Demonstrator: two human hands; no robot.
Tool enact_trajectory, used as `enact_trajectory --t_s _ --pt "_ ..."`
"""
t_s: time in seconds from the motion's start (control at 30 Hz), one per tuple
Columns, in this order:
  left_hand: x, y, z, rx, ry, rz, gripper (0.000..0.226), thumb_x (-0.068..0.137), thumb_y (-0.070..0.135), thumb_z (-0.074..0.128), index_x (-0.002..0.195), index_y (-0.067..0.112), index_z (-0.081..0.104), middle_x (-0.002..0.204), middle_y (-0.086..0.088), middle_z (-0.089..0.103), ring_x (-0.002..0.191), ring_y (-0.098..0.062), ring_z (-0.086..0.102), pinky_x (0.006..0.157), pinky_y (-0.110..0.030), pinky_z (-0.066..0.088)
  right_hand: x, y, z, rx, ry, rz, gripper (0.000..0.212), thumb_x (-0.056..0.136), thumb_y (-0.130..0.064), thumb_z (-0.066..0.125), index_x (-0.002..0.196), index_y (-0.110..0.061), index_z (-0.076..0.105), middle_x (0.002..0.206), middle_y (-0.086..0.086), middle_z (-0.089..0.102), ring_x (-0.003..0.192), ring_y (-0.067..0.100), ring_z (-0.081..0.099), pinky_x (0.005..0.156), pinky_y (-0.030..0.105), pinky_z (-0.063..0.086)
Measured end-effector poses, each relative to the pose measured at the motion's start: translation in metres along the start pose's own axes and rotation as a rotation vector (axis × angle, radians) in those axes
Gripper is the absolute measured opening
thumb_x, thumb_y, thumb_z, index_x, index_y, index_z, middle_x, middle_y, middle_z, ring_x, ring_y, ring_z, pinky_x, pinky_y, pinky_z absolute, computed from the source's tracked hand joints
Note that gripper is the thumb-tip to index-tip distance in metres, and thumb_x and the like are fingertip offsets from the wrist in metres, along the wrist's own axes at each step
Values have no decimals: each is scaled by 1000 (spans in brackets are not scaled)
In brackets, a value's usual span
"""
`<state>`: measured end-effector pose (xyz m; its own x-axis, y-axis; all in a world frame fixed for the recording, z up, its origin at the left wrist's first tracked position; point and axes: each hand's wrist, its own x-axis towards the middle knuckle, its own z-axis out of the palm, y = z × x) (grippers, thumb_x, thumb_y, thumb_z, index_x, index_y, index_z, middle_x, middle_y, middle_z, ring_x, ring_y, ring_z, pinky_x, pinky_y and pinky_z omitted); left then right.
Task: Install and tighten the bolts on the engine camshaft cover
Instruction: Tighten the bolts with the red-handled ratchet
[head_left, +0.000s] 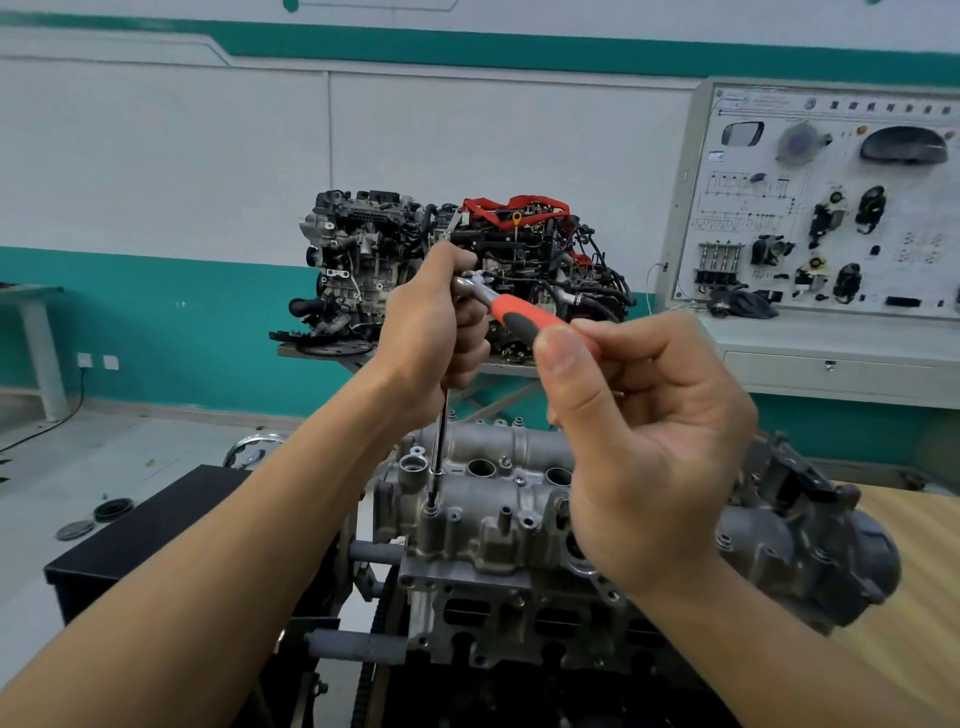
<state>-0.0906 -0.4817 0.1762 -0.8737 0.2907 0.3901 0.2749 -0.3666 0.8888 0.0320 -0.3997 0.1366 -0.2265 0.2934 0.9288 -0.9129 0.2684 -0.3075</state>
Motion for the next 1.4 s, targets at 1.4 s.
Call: enact_trajectory --t_s 1.4 --pt "-9 -14 131 -87 -314 6 51 97 39 44 52 27 23 48 6 17 45 -17 10 39 -21 13 74 12 -151 45 360 469 15 102 -18 48 101 -10 60 67 0 55 60 11 53 50 23 36"
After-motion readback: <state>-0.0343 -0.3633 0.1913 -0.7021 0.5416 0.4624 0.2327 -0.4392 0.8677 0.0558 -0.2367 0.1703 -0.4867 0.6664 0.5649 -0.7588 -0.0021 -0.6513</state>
